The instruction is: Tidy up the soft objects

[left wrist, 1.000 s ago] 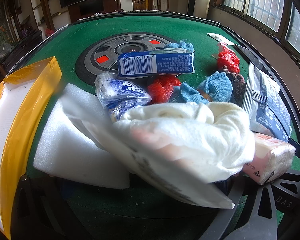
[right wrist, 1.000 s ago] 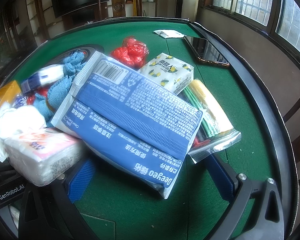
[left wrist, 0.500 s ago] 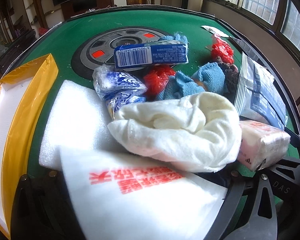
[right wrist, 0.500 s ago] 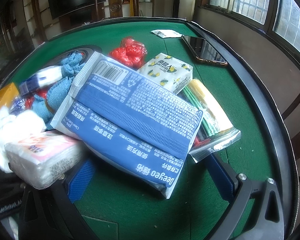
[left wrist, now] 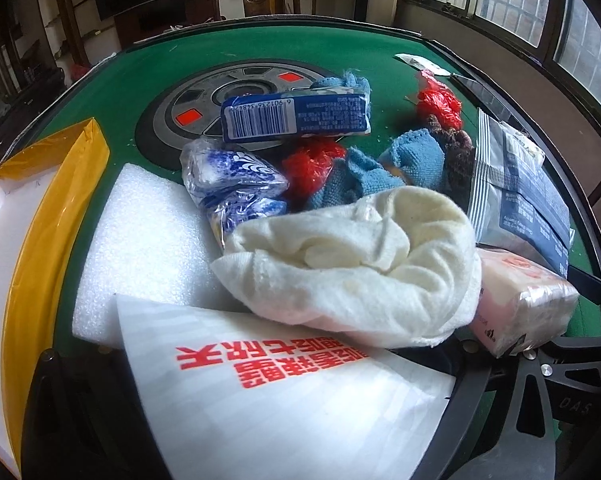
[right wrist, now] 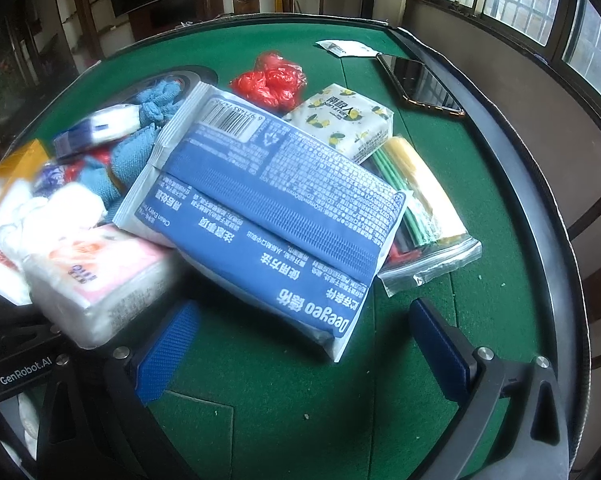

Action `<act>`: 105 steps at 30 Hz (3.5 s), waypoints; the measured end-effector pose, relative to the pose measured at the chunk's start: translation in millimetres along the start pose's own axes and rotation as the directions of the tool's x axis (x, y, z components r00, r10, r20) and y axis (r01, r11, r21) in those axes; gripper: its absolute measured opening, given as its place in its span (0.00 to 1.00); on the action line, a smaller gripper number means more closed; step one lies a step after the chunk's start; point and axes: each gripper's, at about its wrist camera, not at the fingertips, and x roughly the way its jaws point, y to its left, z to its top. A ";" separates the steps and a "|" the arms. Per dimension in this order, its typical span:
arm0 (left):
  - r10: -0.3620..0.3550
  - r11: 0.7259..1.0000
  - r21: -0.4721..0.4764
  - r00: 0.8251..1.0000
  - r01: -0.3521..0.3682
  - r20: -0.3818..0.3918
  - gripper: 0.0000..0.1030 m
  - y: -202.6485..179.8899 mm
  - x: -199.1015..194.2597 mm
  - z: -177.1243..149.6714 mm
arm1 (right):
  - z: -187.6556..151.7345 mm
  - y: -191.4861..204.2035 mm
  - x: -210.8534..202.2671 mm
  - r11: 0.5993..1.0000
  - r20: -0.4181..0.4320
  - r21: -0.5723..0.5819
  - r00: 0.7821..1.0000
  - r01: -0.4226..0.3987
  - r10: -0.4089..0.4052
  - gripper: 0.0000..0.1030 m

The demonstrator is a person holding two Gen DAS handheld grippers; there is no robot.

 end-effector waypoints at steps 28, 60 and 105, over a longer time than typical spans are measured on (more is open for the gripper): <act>-0.260 0.965 -0.022 0.962 0.262 0.087 0.89 43.2 -67.4 -24.3 | 2.6 -18.5 -114.8 0.991 0.423 0.132 0.904 -0.003 -0.054 0.98; -0.206 0.973 -0.093 0.977 0.210 0.045 0.82 77.7 -28.4 -2.3 | -14.6 -34.1 -79.5 0.977 0.415 0.212 0.907 -0.015 -0.076 0.98; -0.444 0.878 -0.193 0.896 0.438 0.012 0.36 66.7 8.0 57.9 | -12.0 -35.5 -66.4 0.977 0.348 0.208 0.937 -0.045 -0.030 0.98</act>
